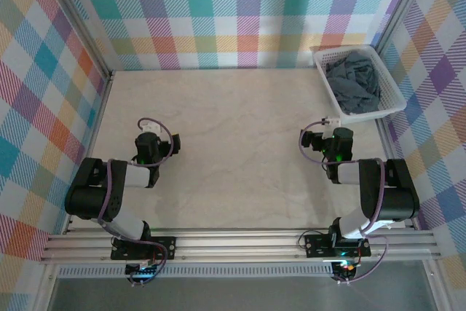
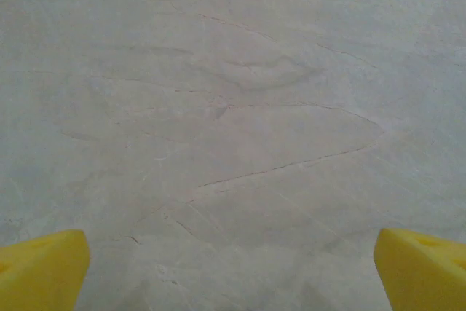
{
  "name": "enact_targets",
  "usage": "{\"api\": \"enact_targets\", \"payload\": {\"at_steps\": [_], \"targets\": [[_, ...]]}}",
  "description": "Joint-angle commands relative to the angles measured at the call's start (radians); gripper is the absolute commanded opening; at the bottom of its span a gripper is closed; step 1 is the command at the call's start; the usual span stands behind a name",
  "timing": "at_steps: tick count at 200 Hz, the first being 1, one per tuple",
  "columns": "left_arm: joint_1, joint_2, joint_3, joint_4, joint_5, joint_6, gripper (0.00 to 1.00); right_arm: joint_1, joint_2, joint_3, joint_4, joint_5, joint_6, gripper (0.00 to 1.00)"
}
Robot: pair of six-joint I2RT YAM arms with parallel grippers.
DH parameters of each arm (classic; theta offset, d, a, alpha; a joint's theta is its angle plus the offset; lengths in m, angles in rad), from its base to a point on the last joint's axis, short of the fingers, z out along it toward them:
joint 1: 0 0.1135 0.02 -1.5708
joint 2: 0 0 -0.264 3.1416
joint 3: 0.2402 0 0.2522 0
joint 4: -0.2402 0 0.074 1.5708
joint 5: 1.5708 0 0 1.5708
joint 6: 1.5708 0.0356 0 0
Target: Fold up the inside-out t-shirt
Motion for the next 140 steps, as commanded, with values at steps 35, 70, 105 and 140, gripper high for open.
{"api": "enact_targets", "payload": {"at_steps": [35,70,105,140], "targets": [[0.007,-0.009,0.018,0.027,0.000,0.006,1.00,-0.004,0.000,0.010,0.026,-0.022,-0.010,1.00],[0.007,-0.008,0.020,0.026,0.000,0.004,1.00,-0.010,0.002,0.015,0.019,-0.034,-0.004,1.00],[0.007,-0.009,0.020,0.026,0.001,0.004,1.00,-0.011,-0.030,0.027,-0.018,-0.035,-0.002,1.00],[0.009,-0.009,0.018,0.028,0.001,0.003,1.00,-0.012,-0.303,0.182,-0.481,0.059,0.127,1.00]]}}
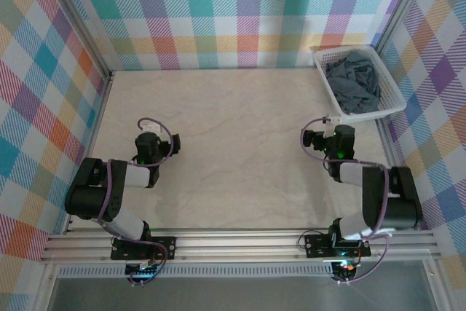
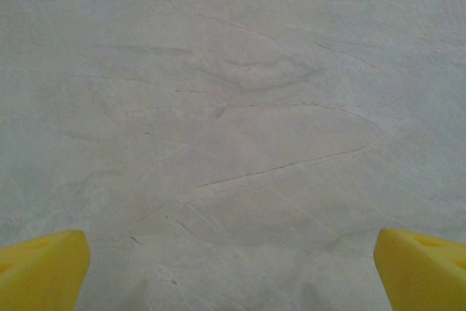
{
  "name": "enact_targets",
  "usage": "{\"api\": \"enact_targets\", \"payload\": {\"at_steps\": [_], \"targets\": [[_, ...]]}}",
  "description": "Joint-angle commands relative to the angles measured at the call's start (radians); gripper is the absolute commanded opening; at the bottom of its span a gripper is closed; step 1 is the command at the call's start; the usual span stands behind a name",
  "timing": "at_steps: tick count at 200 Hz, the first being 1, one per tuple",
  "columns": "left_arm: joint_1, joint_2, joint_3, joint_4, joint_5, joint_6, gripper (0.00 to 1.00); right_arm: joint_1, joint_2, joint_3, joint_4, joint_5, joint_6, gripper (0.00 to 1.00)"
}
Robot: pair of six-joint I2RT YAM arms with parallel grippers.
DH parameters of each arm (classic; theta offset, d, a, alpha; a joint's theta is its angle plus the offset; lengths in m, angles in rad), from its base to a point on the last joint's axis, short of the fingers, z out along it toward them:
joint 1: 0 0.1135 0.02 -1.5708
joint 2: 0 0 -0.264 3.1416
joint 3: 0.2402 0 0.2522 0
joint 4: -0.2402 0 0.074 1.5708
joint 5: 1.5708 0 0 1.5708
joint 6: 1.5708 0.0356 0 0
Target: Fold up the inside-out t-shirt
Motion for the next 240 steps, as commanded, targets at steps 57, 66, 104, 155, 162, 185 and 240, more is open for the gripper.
{"api": "enact_targets", "payload": {"at_steps": [57,66,104,155,162,185,240], "targets": [[0.002,-0.373,0.028,-0.251,0.118,0.034,1.00,-0.032,-0.081,0.738,-0.878,0.085,0.354,1.00],[-0.009,-0.460,0.095,-0.399,0.078,-0.016,1.00,-0.053,0.002,0.864,-0.961,0.062,0.379,1.00],[-0.030,-0.539,0.408,-0.903,0.042,-0.172,1.00,-0.122,0.388,1.320,-1.173,0.107,0.390,1.00],[-0.039,-0.467,0.647,-1.041,0.167,-0.266,1.00,-0.222,0.893,1.849,-1.349,0.089,0.412,1.00],[-0.039,-0.454,0.675,-1.056,0.168,-0.250,1.00,-0.230,0.969,1.947,-1.389,0.056,0.405,1.00],[-0.039,-0.411,0.757,-1.134,0.183,-0.248,1.00,-0.237,1.202,2.261,-1.540,0.011,0.419,1.00],[-0.040,-0.323,0.929,-1.250,0.173,-0.315,1.00,-0.236,1.143,2.311,-1.514,-0.050,0.355,0.00]]}}
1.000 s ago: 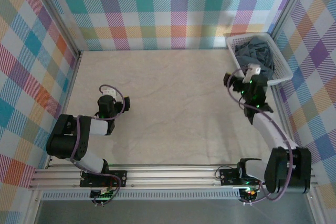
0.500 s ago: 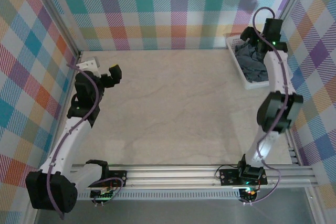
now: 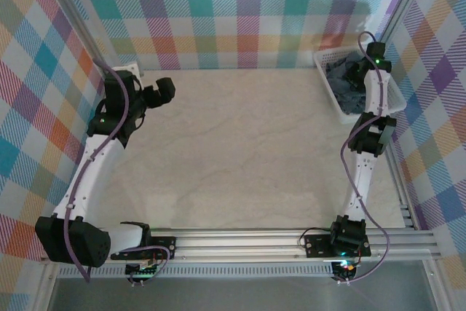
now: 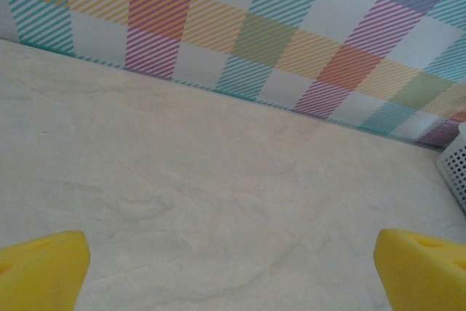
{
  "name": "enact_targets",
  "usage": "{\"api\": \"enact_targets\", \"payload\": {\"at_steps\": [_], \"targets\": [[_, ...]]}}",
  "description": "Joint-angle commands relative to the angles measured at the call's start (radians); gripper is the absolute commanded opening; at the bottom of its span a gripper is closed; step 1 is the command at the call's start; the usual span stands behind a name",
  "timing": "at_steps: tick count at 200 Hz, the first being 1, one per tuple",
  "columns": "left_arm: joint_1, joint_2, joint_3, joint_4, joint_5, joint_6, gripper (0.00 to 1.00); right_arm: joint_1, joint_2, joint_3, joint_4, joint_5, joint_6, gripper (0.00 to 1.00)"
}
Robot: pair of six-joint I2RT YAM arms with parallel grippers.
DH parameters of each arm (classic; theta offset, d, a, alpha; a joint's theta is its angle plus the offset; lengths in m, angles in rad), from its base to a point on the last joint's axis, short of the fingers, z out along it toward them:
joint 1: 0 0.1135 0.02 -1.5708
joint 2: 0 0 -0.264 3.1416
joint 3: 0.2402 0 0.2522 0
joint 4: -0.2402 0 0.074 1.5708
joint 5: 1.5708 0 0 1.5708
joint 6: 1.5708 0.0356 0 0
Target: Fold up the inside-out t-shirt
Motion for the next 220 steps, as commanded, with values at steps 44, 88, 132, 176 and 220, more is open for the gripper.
{"api": "enact_targets", "payload": {"at_steps": [44,88,132,176,220], "targets": [[0.004,0.189,0.341,-0.318,-0.007,-0.132,0.91,0.046,-0.437,0.001,0.020,-0.170,-0.087,0.00],[0.012,0.309,0.472,-0.284,0.160,-0.150,0.86,0.163,-0.729,-0.014,0.300,-0.318,-0.040,0.00],[-0.009,0.350,0.499,-0.183,0.313,-0.143,0.87,0.279,-0.786,0.005,0.397,-0.482,0.118,0.00],[-0.020,0.330,0.489,-0.247,0.232,-0.057,0.88,0.359,-0.789,-0.362,0.065,-0.406,0.129,0.03],[-0.060,0.300,0.377,-0.332,0.196,-0.011,0.86,0.369,-0.862,-0.936,0.027,-0.310,0.126,0.67]]}}
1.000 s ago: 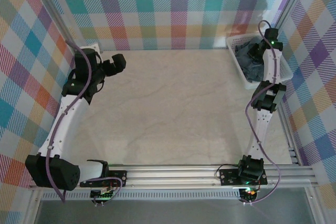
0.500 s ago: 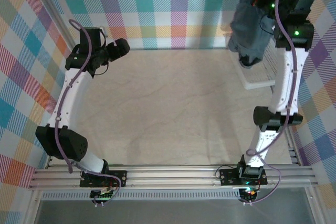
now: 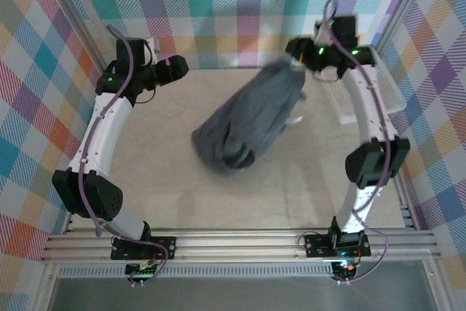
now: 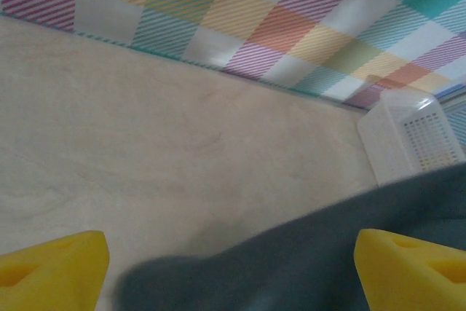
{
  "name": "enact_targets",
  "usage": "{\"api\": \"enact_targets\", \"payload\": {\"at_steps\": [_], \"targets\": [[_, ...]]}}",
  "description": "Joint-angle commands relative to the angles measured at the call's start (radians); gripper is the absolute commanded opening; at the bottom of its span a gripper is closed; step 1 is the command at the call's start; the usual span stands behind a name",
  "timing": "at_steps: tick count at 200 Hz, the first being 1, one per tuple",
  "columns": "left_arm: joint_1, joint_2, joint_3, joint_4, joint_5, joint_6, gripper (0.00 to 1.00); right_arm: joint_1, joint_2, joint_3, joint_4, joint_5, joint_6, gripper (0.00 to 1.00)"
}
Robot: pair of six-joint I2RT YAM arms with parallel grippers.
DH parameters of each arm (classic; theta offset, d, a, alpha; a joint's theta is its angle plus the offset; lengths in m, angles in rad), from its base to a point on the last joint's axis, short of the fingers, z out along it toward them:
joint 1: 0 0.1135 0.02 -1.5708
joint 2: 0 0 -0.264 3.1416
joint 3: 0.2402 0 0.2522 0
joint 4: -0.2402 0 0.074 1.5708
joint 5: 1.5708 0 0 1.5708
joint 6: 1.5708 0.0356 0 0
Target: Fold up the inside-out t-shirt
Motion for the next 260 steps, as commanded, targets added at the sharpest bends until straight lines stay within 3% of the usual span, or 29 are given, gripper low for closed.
{"api": "enact_targets", "payload": {"at_steps": [1,24,45,65,99,129,160,186,214,232,254,260], "targets": [[-0.041,-0.046,-0.066,-0.085,-0.029,0.058,0.86,0.004,-0.073,-0.213,-0.109,0.082,0.010,0.67],[-0.125,-0.092,-0.204,-0.148,-0.032,0.117,0.81,0.009,-0.210,-0.550,0.072,0.115,-0.070,0.66],[-0.210,-0.146,-0.382,-0.161,-0.006,0.085,0.78,0.020,-0.267,-0.705,0.101,0.171,-0.188,0.65],[-0.262,-0.200,-0.563,-0.118,-0.052,-0.065,0.75,0.056,-0.237,-0.731,0.085,0.171,-0.260,0.65],[-0.272,-0.254,-0.763,-0.045,-0.195,-0.362,0.53,0.087,-0.146,-0.709,0.171,0.115,-0.188,0.66],[-0.267,-0.198,-0.798,-0.002,-0.216,-0.461,0.52,0.087,-0.047,-0.679,0.268,0.137,-0.095,0.64],[-0.247,-0.129,-0.811,0.059,-0.213,-0.469,0.62,0.087,0.032,-0.680,0.370,0.026,-0.008,0.47],[-0.228,-0.085,-0.833,0.106,-0.218,-0.477,0.60,0.089,0.075,-0.647,0.352,0.017,0.014,0.29],[-0.208,-0.036,-0.850,0.158,-0.204,-0.490,0.46,0.088,0.043,-0.641,0.320,0.017,-0.002,0.00],[-0.206,-0.008,-0.835,0.144,-0.210,-0.489,0.31,0.087,-0.007,-0.657,0.319,-0.002,-0.018,0.00],[-0.203,-0.012,-0.826,0.125,-0.221,-0.489,0.01,0.088,-0.073,-0.676,0.307,-0.002,-0.022,0.00],[-0.202,-0.019,-0.822,0.119,-0.225,-0.487,0.00,0.088,-0.092,-0.683,0.310,-0.004,-0.023,0.00]]}}
